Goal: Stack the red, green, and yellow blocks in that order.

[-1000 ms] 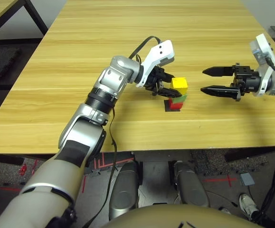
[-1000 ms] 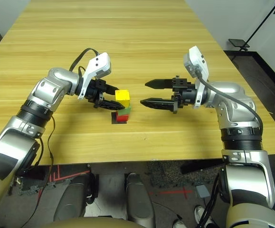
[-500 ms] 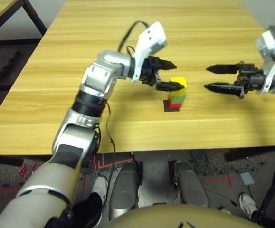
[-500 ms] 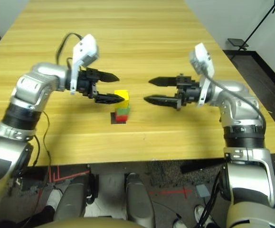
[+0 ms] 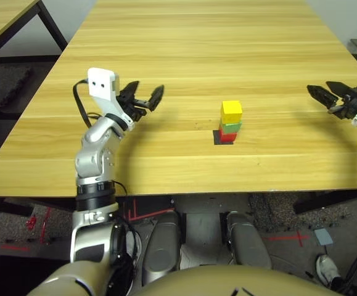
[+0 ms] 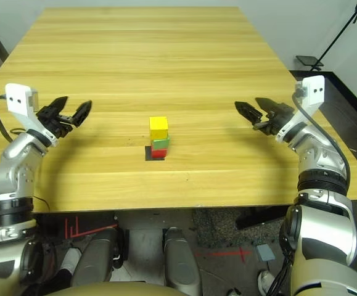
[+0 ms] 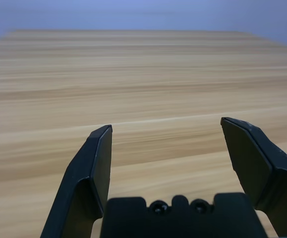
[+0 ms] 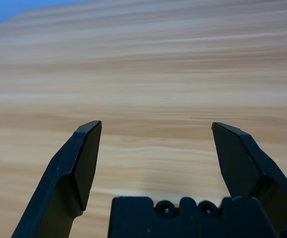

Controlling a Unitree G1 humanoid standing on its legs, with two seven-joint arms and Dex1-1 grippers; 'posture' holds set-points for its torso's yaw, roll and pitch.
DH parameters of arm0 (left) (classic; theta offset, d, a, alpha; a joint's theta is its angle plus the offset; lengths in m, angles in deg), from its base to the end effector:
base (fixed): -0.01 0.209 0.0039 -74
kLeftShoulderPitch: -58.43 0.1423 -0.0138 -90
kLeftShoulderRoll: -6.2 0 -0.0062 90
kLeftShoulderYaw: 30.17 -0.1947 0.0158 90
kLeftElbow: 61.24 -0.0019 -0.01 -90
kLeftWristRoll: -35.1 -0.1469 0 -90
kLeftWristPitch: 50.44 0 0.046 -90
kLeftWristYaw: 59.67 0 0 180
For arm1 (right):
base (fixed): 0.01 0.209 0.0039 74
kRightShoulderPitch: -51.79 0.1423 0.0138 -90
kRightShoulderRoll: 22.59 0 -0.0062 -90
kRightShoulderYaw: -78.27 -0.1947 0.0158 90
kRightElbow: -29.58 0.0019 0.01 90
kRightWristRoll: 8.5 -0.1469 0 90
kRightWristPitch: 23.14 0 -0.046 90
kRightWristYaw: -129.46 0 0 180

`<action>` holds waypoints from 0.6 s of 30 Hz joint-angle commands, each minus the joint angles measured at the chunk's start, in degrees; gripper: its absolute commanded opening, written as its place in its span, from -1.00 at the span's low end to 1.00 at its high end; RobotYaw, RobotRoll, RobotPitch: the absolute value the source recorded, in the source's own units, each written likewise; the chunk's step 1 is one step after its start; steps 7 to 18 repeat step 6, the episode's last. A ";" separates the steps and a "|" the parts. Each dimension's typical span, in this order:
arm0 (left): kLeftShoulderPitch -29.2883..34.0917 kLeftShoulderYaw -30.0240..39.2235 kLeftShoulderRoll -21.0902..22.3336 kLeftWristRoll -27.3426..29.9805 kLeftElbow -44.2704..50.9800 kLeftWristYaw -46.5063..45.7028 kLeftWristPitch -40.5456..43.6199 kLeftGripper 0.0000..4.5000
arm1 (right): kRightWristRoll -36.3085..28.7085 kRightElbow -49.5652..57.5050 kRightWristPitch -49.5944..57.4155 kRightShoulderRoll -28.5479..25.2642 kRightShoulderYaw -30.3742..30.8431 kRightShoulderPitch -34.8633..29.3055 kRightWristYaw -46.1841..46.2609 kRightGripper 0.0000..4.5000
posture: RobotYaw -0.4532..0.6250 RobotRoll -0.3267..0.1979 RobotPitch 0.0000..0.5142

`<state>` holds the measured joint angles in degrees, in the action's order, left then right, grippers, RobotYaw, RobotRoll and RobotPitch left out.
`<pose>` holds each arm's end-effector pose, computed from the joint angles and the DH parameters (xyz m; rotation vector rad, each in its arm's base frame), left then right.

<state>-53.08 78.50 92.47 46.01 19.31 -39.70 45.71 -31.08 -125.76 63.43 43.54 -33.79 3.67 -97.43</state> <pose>0.2779 0.2379 0.1000 -0.0463 -0.1649 -0.1092 0.2903 -0.3735 0.1113 0.1614 -0.0072 0.1790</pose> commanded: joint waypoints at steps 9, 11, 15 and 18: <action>2.91 0.53 1.15 -4.12 -9.40 -8.23 -15.05 0.99 | 2.12 -6.54 -8.13 0.39 -2.38 -4.33 5.76 1.00 | 0.12 -0.22 -0.79; 2.91 0.53 1.15 -4.12 -9.40 -8.23 -15.05 0.99 | 2.12 -6.54 -8.13 0.39 -2.38 -4.33 5.76 1.00 | 0.12 -0.22 -0.79; 2.91 0.53 1.15 -4.12 -9.40 -8.23 -15.05 0.99 | 2.12 -6.54 -8.13 0.39 -2.38 -4.33 5.76 1.00 | 0.12 -0.22 -0.79; 2.91 0.53 1.15 -4.12 -9.40 -8.23 -15.05 0.99 | 2.12 -6.54 -8.13 0.39 -2.38 -4.33 5.76 1.00 | 0.12 -0.22 -0.79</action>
